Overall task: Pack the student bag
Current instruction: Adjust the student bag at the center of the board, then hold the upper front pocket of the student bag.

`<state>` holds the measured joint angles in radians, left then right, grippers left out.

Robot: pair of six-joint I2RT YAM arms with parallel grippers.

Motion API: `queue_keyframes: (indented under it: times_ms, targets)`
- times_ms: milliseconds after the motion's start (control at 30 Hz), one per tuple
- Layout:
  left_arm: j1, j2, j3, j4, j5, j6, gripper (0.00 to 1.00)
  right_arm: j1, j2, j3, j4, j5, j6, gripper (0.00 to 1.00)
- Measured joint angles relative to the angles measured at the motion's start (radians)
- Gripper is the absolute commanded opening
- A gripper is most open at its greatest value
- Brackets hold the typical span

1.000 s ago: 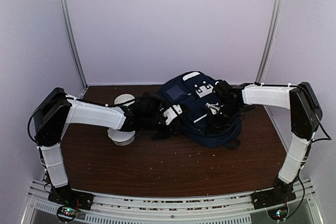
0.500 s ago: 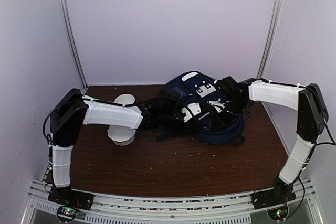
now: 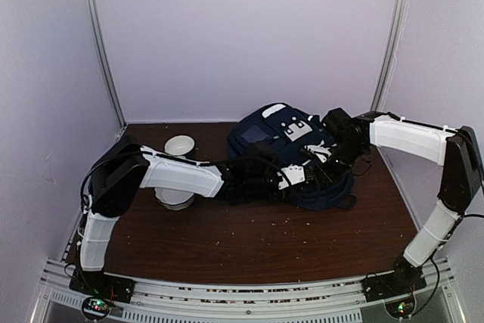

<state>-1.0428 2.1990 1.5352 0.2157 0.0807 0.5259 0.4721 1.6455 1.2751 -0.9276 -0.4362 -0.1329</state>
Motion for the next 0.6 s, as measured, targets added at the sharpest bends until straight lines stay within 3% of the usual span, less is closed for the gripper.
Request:
queue_keyframes:
  times_ms: [267,600]
  targets:
    - [0.001,-0.019,-0.045,0.048,-0.047,0.015,0.43,-0.052,0.000,0.000,0.002,0.000,-0.001,0.01]
    - [0.005,-0.018,-0.016,0.049,-0.050,0.038,0.41,-0.057,0.025,-0.024,0.056,-0.053,0.001,0.27]
